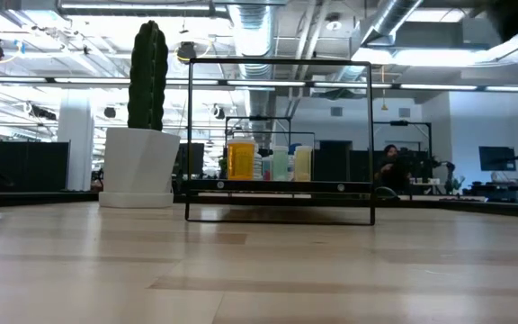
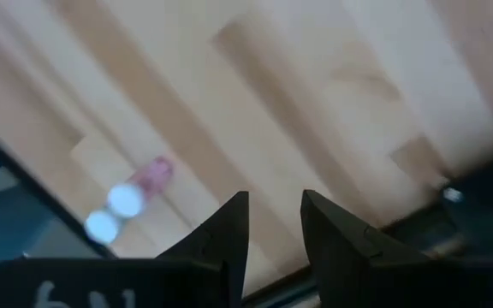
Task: Pick and place medicine bottles onto shelf by color
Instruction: Put the pink pill bottle on the shelf
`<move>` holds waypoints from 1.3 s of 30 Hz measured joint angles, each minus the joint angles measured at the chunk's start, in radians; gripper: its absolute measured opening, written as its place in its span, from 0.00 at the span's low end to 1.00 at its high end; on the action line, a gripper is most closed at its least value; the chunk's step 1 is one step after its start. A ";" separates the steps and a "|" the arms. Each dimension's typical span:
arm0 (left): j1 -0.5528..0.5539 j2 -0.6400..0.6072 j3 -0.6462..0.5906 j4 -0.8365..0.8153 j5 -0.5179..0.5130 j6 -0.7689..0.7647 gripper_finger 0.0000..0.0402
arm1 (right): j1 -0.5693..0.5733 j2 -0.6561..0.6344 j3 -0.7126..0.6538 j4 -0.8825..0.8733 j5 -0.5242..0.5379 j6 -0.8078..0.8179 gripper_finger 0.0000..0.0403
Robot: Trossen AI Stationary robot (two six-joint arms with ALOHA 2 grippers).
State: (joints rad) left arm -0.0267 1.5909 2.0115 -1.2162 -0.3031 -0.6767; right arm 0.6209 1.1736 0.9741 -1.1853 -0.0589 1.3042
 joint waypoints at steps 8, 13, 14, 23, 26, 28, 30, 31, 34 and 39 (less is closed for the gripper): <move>-0.152 0.000 -0.002 -0.001 -0.101 -0.185 0.53 | 0.078 0.053 0.000 0.093 0.070 0.055 0.34; -0.230 0.000 -0.002 -0.005 -0.129 -0.221 0.53 | 0.118 0.077 0.003 0.214 0.086 0.223 0.39; -0.241 0.000 -0.002 -0.006 -0.130 -0.221 0.53 | 0.122 0.090 0.001 0.235 0.085 0.248 0.41; -0.304 0.000 -0.002 -0.048 -0.125 -0.156 0.53 | 0.138 0.206 0.001 0.417 0.084 0.481 0.45; -0.324 0.000 -0.002 -0.091 -0.125 -0.156 0.53 | 0.138 0.248 0.005 0.433 0.063 0.521 0.48; -0.334 0.000 -0.002 -0.114 -0.129 -0.156 0.53 | 0.138 0.268 0.019 0.433 0.051 0.529 0.50; -0.341 0.000 -0.002 -0.122 -0.130 -0.156 0.53 | 0.138 0.281 0.037 0.434 0.048 0.529 0.53; -0.344 0.000 -0.002 -0.125 -0.131 -0.156 0.53 | 0.138 0.285 0.046 0.429 0.048 0.528 0.55; -0.354 0.000 -0.002 -0.126 -0.132 -0.156 0.53 | 0.138 0.288 0.063 0.429 0.050 0.529 0.59; -0.376 0.000 -0.002 -0.135 -0.158 -0.166 0.53 | 0.156 0.288 0.064 0.426 0.008 0.607 0.62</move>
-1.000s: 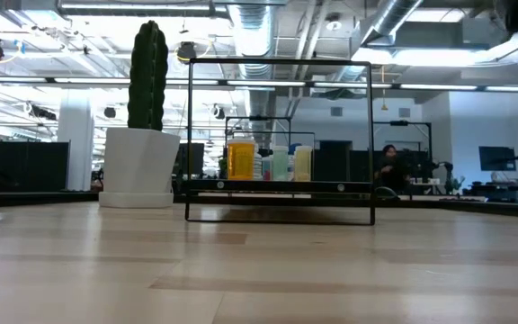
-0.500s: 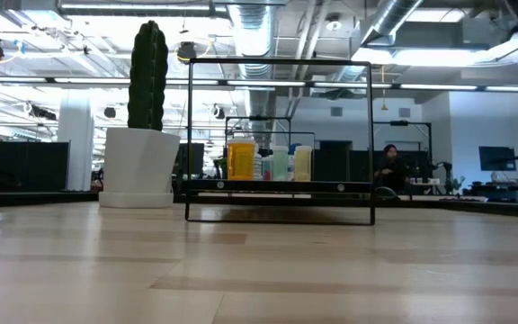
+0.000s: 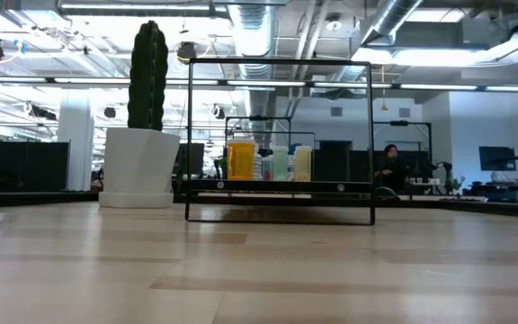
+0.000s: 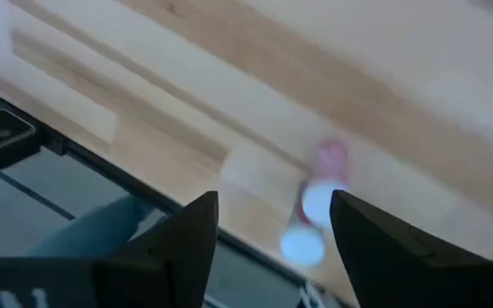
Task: Pick and place medicine bottles onto shelf by color
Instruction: Put the pink pill bottle on the shelf
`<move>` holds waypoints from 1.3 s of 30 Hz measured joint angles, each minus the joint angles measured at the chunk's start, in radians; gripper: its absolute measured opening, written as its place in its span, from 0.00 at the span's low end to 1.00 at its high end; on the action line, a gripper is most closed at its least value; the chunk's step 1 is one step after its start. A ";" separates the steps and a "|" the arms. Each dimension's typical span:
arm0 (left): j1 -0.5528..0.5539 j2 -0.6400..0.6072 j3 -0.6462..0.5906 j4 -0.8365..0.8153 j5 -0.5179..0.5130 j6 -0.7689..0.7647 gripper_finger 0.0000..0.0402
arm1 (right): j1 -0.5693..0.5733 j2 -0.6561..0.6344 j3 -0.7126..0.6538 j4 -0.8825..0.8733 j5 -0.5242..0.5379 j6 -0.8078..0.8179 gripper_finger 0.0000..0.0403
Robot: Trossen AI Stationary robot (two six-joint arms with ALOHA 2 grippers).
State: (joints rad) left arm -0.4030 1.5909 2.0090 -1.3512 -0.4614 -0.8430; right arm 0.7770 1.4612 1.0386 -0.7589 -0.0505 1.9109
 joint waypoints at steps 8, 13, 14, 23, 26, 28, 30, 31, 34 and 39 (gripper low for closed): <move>-0.023 0.000 0.000 -0.001 -0.050 -0.017 0.53 | 0.060 0.001 0.000 -0.007 -0.008 0.175 0.62; -0.023 0.000 0.000 -0.001 -0.056 -0.018 0.53 | 0.090 0.049 0.000 -0.026 -0.019 0.232 0.62; -0.023 0.000 0.000 0.000 -0.057 -0.018 0.53 | 0.092 0.061 0.001 -0.021 -0.030 0.236 0.62; -0.023 0.000 0.000 0.007 -0.056 -0.018 0.53 | 0.091 0.111 0.001 -0.019 -0.042 0.231 0.62; -0.023 0.000 0.000 0.007 -0.056 -0.019 0.53 | 0.091 0.117 0.000 -0.037 -0.042 0.229 0.62; -0.023 0.000 0.000 0.007 -0.056 -0.030 0.53 | 0.091 0.133 0.000 -0.038 -0.042 0.229 0.62; -0.023 0.000 0.000 0.007 -0.056 -0.033 0.53 | 0.092 0.145 0.000 -0.038 -0.042 0.228 0.62; -0.023 0.000 0.000 0.007 -0.056 -0.034 0.53 | 0.092 0.156 0.000 -0.027 -0.043 0.228 0.62; -0.023 0.000 0.000 0.007 -0.055 -0.035 0.53 | 0.091 0.183 0.000 -0.013 -0.046 0.209 0.62; -0.023 0.000 0.000 0.007 -0.055 -0.036 0.53 | 0.086 0.195 0.000 -0.025 -0.052 0.209 0.62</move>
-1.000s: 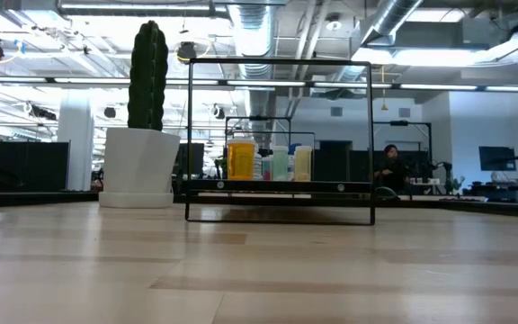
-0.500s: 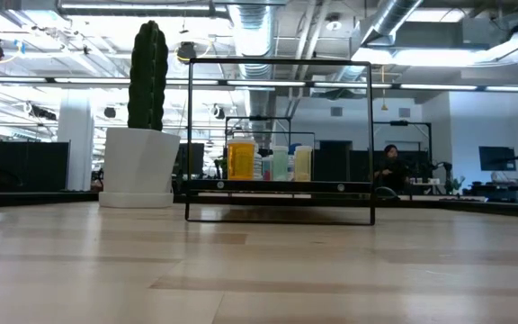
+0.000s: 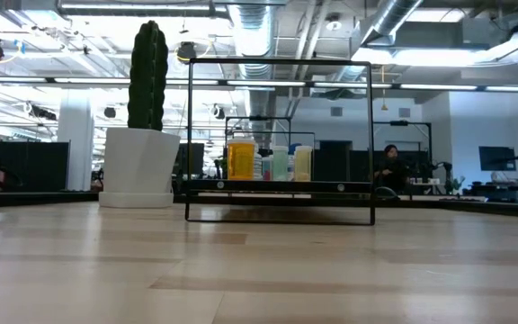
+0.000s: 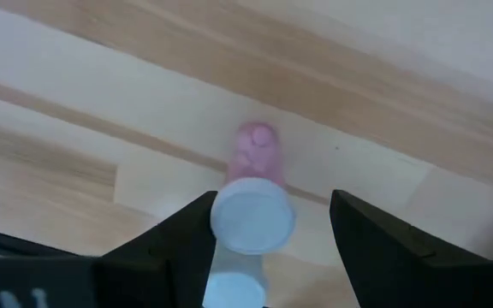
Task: Pick and place medicine bottles onto shelf by color
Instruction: Put the pink pill bottle on the shelf
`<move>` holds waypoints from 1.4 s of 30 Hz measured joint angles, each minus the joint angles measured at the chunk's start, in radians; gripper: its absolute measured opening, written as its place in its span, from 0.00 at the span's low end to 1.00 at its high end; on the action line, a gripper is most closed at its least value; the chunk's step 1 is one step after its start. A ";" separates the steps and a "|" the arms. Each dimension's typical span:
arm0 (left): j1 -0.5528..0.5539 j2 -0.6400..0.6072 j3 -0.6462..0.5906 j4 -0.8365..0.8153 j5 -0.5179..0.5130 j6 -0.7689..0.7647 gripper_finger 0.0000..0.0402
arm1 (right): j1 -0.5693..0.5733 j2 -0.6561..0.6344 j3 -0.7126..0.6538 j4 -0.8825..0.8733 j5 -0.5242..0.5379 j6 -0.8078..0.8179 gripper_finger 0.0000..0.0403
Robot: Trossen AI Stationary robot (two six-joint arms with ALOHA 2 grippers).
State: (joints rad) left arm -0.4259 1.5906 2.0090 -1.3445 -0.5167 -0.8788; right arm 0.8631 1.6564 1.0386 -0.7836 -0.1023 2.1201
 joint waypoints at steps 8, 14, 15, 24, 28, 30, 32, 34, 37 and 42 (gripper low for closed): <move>0.000 0.000 0.000 0.000 -0.002 -0.001 0.53 | -0.002 -0.005 0.000 -0.013 0.017 -0.008 0.47; 0.000 0.000 0.000 0.000 -0.007 -0.001 0.53 | -0.002 -0.006 0.000 -0.012 0.017 -0.030 0.31; 0.000 0.000 0.000 0.000 -0.011 -0.001 0.53 | -0.002 -0.006 0.000 -0.012 0.017 -0.033 0.29; 0.016 0.000 0.000 0.004 -0.022 -0.018 0.53 | -0.069 -0.107 0.000 -0.158 0.017 -0.178 0.33; 0.025 0.000 0.000 0.010 -0.035 -0.027 0.53 | -0.159 -0.199 0.000 -0.318 0.017 -0.351 0.35; 0.025 0.000 0.000 0.011 -0.053 -0.036 0.53 | -0.225 -0.243 0.000 -0.389 0.020 -0.455 0.34; 0.026 0.000 0.000 0.012 -0.072 -0.050 0.53 | -0.306 -0.281 0.000 -0.445 0.030 -0.563 0.33; 0.028 0.000 0.000 0.012 -0.082 -0.068 0.53 | -0.391 -0.310 0.000 -0.471 0.056 -0.674 0.32; 0.029 0.000 0.000 0.012 -0.101 -0.090 0.53 | -0.524 -0.334 0.000 -0.468 0.073 -0.859 0.33; 0.029 0.000 0.000 0.011 -0.101 -0.139 0.53 | -0.726 -0.324 0.001 -0.457 0.077 -1.137 0.35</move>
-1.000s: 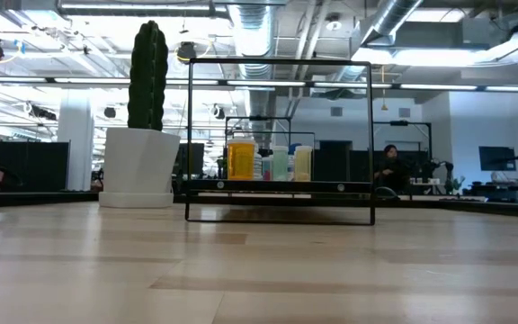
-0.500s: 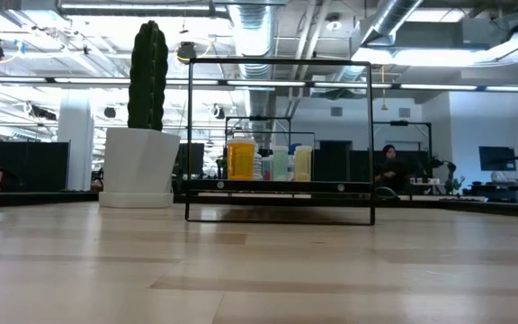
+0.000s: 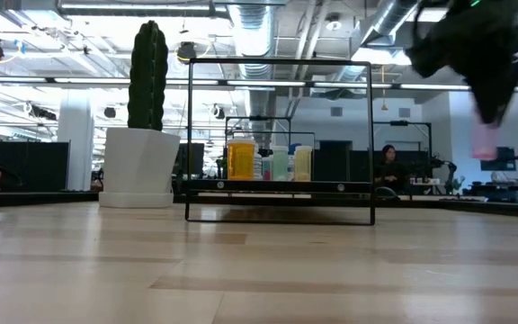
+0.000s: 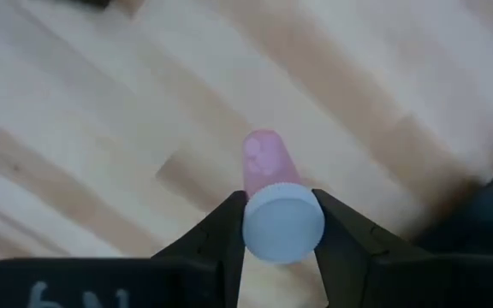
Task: Pick and place medicine bottles onto shelf by color
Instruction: Put the pink pill bottle on the shelf
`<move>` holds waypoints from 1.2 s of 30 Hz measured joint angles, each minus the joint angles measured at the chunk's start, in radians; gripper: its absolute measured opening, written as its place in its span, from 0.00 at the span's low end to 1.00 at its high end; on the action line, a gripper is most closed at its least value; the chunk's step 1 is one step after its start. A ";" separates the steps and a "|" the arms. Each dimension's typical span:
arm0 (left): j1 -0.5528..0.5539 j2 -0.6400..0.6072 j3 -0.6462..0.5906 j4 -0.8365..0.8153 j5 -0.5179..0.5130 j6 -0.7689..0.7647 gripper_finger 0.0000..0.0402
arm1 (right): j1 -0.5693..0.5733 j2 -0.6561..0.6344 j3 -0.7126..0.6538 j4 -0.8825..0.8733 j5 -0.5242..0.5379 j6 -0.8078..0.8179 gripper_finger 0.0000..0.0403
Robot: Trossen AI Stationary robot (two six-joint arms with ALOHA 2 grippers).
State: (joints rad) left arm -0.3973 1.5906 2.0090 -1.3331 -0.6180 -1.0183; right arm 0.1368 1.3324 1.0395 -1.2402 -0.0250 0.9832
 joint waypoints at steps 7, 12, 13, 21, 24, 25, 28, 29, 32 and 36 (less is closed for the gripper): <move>0.006 0.000 0.000 -0.013 -0.008 -0.007 0.53 | -0.196 0.093 0.089 -0.005 0.014 -0.244 0.34; 0.038 0.000 0.000 -0.055 0.023 0.001 0.53 | -0.261 0.189 0.223 -0.011 0.029 -0.316 0.34; 0.047 0.000 0.000 -0.064 0.036 0.008 0.53 | -0.267 0.213 0.254 -0.012 0.029 -0.331 0.34; 0.104 0.000 0.000 -0.109 0.100 0.144 0.53 | -0.275 0.414 0.483 -0.049 0.029 -0.413 0.34; 0.114 0.000 0.000 -0.132 0.129 0.194 0.53 | -0.275 0.475 0.564 -0.067 0.029 -0.420 0.34; 0.114 0.000 0.000 -0.139 0.136 0.207 0.53 | -0.275 0.490 0.584 -0.072 0.029 -0.420 0.34; 0.114 0.000 0.000 -0.166 0.143 0.237 0.53 | -0.275 0.537 0.635 -0.074 0.031 -0.418 0.34; 0.113 0.000 0.000 -0.174 0.143 0.244 0.53 | -0.275 0.553 0.645 -0.074 0.031 -0.417 0.34; 0.113 0.000 0.000 -0.193 0.143 0.265 0.53 | -0.274 0.605 0.672 -0.077 0.031 -0.407 0.34; 0.113 0.000 0.000 -0.207 0.154 0.281 0.53 | -0.269 0.663 0.688 -0.082 0.029 -0.405 0.34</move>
State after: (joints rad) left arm -0.2840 1.5902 2.0090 -1.5398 -0.4638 -0.7370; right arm -0.1322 1.9956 1.7278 -1.3217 0.0036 0.5787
